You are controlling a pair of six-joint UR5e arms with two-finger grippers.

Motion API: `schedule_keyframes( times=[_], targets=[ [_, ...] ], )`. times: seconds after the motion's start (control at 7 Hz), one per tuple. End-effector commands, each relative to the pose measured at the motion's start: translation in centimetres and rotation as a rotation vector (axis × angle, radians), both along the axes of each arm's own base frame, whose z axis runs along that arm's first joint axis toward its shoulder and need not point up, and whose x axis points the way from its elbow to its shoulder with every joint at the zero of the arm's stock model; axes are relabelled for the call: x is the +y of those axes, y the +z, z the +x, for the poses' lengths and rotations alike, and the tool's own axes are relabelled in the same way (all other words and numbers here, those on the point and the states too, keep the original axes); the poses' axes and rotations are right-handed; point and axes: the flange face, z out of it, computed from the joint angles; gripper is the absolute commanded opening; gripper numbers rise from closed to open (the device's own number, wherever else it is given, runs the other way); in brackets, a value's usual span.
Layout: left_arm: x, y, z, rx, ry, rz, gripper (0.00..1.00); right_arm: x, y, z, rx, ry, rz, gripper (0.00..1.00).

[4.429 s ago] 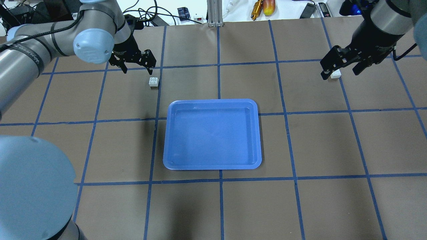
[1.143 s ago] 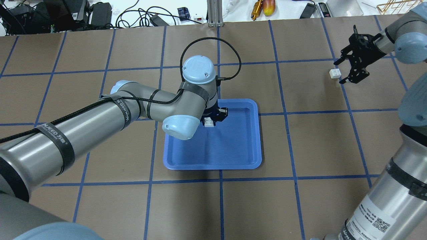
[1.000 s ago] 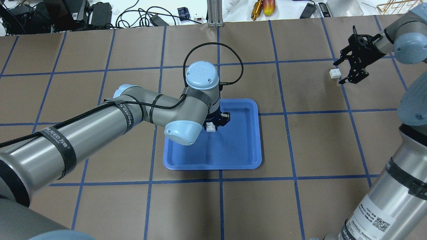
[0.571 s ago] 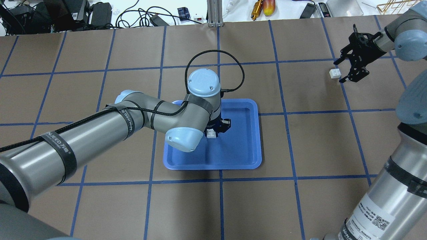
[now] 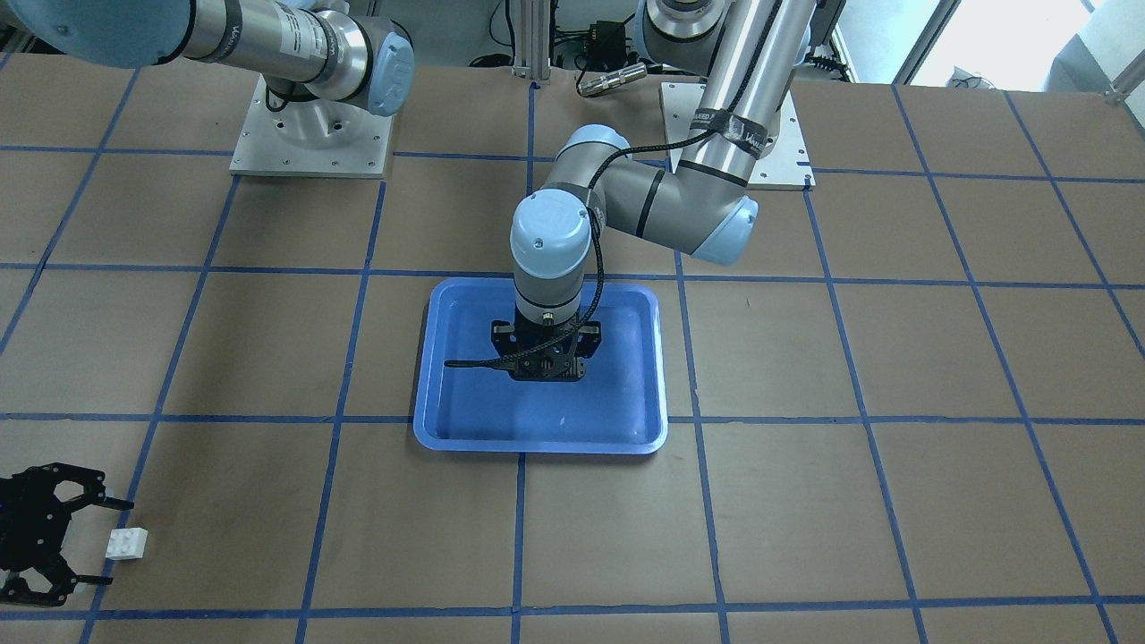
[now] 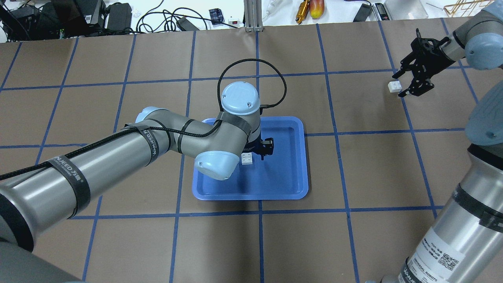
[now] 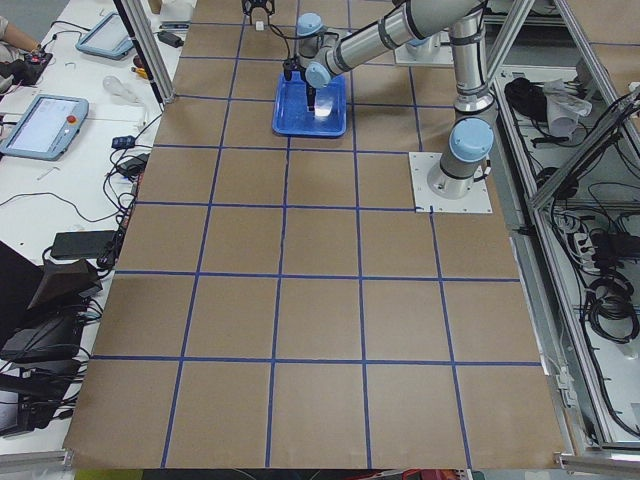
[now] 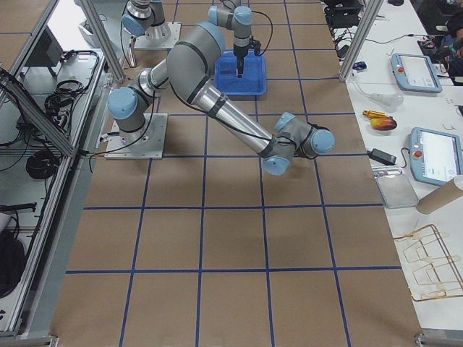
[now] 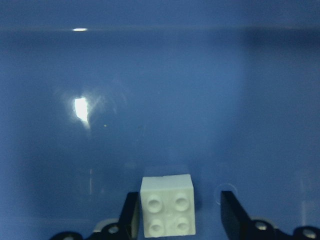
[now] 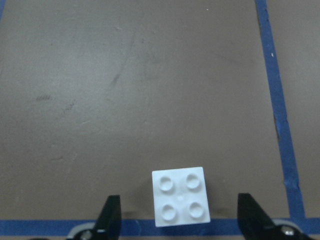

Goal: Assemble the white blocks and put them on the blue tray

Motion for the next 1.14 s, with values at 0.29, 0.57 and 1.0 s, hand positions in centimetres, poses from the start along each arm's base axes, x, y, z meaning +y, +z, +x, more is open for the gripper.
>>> schedule_keyframes(
  times=[0.29, 0.57, 1.0],
  targets=[
    [-3.4, 5.3, 5.2, 0.126, 0.114, 0.019, 1.00, 0.1, 0.4, 0.2, 0.057, 0.019, 0.022, 0.00],
    [-4.2, 6.9, 9.8, 0.159, 0.065, 0.034, 1.00, 0.4, 2.2, 1.0, 0.046, 0.024, 0.036, 0.00],
    [-3.8, 6.0, 12.6, 0.240, 0.098, 0.075, 1.00, 3.0, 9.8, 5.8, -0.073, -0.098, 0.164, 0.00]
  ],
)
